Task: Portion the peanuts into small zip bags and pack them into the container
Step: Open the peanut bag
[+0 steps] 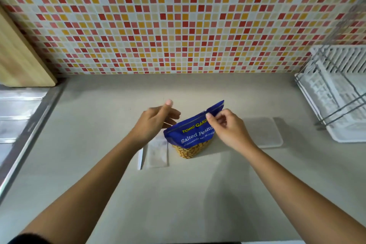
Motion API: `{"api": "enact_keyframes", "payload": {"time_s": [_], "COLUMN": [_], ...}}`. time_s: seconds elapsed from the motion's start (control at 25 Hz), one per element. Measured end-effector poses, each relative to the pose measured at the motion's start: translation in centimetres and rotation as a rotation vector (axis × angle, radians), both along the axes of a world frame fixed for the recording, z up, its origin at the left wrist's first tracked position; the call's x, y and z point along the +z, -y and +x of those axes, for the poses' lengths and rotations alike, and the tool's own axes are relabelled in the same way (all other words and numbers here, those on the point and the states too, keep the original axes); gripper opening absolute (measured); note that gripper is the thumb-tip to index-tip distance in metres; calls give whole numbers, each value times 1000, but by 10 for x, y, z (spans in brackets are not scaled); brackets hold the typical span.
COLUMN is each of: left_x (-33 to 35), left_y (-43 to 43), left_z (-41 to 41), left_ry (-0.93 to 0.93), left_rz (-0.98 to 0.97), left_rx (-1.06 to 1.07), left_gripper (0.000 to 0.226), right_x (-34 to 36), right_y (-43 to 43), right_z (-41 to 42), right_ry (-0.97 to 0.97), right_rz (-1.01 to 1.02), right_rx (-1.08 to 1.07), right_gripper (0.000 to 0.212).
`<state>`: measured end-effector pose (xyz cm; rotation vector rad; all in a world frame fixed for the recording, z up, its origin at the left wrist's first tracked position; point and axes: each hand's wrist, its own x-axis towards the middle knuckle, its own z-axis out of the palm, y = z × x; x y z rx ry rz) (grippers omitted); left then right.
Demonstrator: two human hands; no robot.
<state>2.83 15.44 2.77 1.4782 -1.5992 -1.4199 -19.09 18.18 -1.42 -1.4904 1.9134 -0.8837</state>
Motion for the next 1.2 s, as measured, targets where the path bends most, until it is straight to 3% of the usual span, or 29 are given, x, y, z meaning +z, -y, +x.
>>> {"api": "enact_keyframes", "payload": {"time_s": [0.08,0.16,0.32,0.48,0.68,0.76,0.92,1.2], "left_x": [5,8,5,3,1,2,10,3], "left_y": [12,17,25,27,34,36,34,20], "left_z": [-8,-15,-17,-20,-33,-40,-50,-65], "left_ry": [130,178,3,-100,-36,72,502,689], "left_rz": [5,24,231,361,362,237,-347,-663], "left_rx": [-225,-350,-316,-308,-257,-280,-384,-324], "left_gripper": [38,30,26,27,21,17,15,19], "right_x": [9,17,19,17,20,20,17,22], "right_y": [2,10,14,12,12,10,11,10], "right_z": [9,11,10,7,6,6,11,13], "right_ry": [-32,88,478,527,528,515,540,512], "right_rz": [31,164,335,367,333,309,258,213], "right_rx": [18,1,30,70,116,138,61,-66], "right_gripper": [44,50,32,26,16,17,20,23]}}
